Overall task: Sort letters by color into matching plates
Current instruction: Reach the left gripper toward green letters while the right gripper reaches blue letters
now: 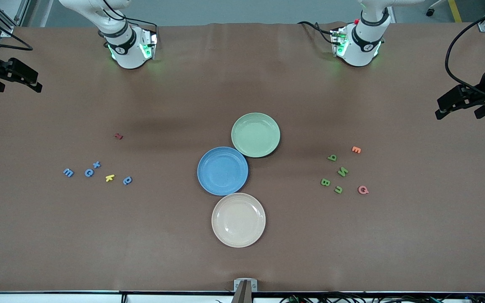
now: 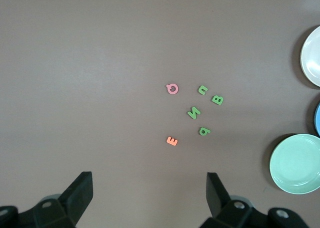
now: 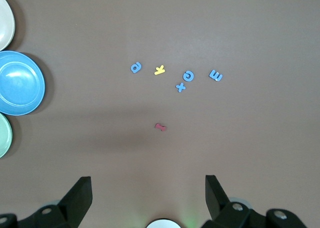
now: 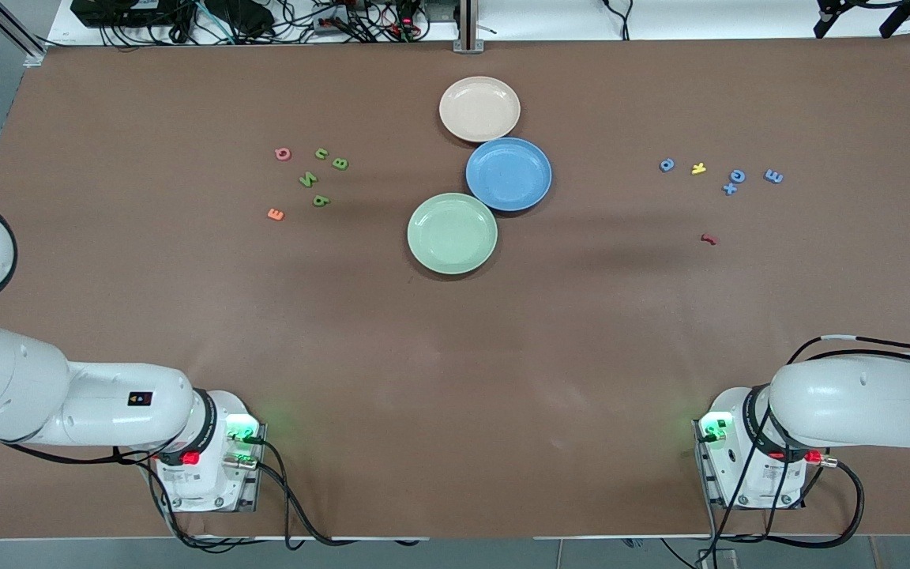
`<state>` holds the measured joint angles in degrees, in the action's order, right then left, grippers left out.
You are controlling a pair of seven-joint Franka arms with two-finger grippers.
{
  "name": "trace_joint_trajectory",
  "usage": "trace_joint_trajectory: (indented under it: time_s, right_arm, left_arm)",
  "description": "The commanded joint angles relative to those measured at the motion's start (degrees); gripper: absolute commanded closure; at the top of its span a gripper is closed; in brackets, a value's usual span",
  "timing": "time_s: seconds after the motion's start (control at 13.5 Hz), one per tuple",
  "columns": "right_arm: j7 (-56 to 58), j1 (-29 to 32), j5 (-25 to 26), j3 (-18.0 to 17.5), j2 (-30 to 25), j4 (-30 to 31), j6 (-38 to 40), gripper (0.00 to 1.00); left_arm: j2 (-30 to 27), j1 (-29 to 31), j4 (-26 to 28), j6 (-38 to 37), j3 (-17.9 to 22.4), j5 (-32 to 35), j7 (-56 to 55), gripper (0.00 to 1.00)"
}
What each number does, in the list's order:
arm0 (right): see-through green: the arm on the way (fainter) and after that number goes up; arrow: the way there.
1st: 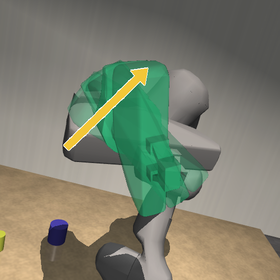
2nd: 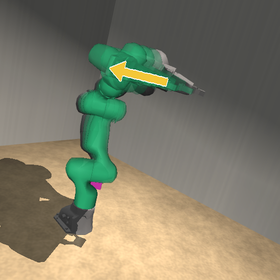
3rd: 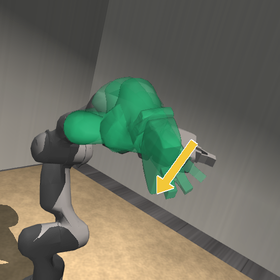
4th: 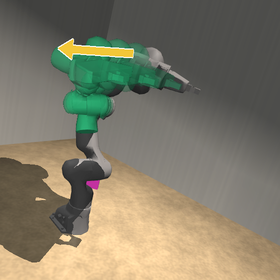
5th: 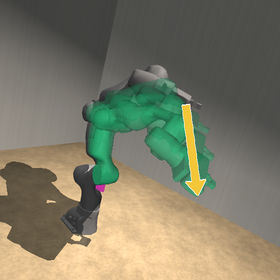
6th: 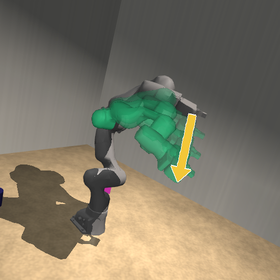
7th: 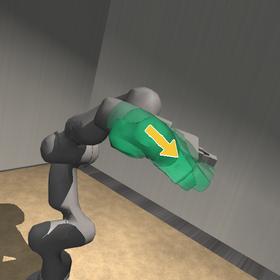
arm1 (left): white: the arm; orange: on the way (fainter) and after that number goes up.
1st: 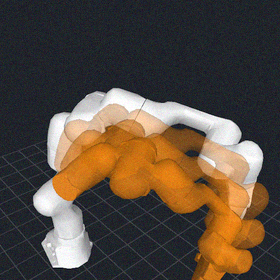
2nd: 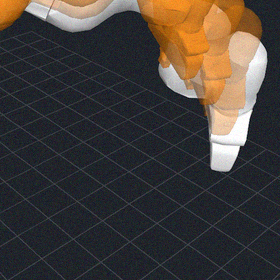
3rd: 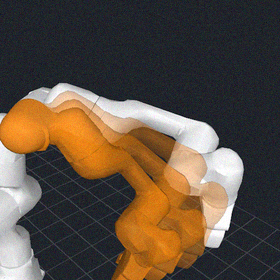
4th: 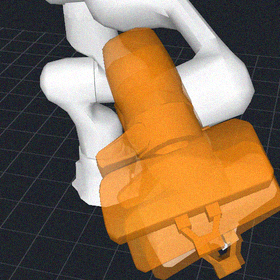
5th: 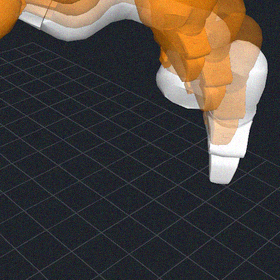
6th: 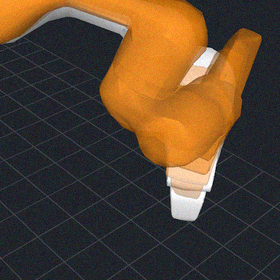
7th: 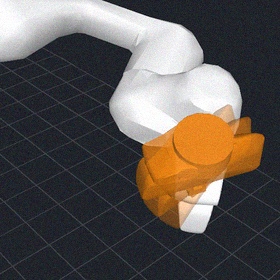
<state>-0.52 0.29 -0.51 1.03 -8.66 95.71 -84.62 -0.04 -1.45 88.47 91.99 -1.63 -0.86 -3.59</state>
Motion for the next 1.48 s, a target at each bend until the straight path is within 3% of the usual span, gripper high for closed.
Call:
trace_joint_trajectory:
  time_s: [0.0,0.59,0.96,1.41]
  right_arm:
    - [0.70,0.24,-0.46,-0.06,-0.65,0.79,-0.11,0.00]
    - [0.61,0.15,-0.54,-0.06,-0.39,0.09,0.07,0.00]
    - [0.79,0.24,-0.46,-0.06,0.22,-0.70,0.07,0.00]
    - [0.79,1.03,0.33,0.29,6.98,-0.70,-3.07,0.00]
  left_arm:
    - [0.22,0.22,-1.02,-0.85,0.05,-1.08,1.13,0.00]
    - [1.00,-0.22,-0.32,-3.49,-0.21,-1.25,0.08,0.00]
    - [3.55,-1.53,5.47,-2.17,-2.40,-6.53,-1.41,0.00]
    - [6.97,-1.71,17.86,14.68,-10.22,-5.03,-13.97,0.00]
